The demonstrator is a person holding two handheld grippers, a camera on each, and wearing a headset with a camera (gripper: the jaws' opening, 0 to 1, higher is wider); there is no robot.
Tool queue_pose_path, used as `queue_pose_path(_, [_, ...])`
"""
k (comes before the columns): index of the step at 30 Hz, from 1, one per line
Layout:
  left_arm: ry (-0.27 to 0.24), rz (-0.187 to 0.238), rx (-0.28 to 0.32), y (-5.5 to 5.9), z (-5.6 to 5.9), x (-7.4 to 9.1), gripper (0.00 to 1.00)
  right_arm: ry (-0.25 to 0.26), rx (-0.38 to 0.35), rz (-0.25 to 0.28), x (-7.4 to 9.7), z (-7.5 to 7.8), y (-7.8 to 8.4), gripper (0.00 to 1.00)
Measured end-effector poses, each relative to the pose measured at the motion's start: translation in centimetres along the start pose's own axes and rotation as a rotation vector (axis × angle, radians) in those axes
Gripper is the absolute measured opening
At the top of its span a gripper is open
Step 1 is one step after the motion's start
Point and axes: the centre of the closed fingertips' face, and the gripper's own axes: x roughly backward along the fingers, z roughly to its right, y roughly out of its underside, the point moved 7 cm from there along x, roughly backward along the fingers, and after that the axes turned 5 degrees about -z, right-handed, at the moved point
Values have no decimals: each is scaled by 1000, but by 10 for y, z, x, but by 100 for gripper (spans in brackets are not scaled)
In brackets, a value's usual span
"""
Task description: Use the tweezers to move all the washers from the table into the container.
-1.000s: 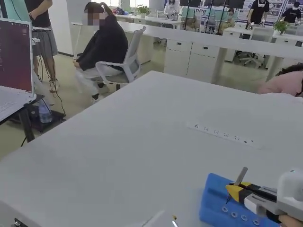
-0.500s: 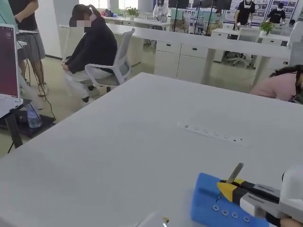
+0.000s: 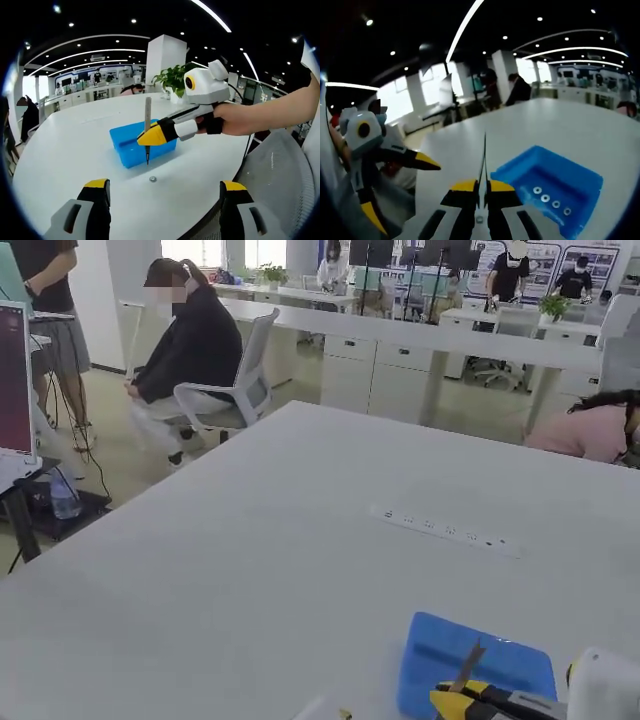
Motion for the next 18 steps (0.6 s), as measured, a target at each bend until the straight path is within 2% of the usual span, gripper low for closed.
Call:
queue_pose_path(9, [2,-4,-5,0,1,0,92,-13,-24,-70,-9,-4,26,5])
queue_pose_path(12, [-2,-4,-2,0,0,1,91,-16,-42,-53,-7,-5,27,5])
queue_pose_path(18, [1,-8,-8,0,1,1,91,-12,-24,-46,-9,-8,24,5])
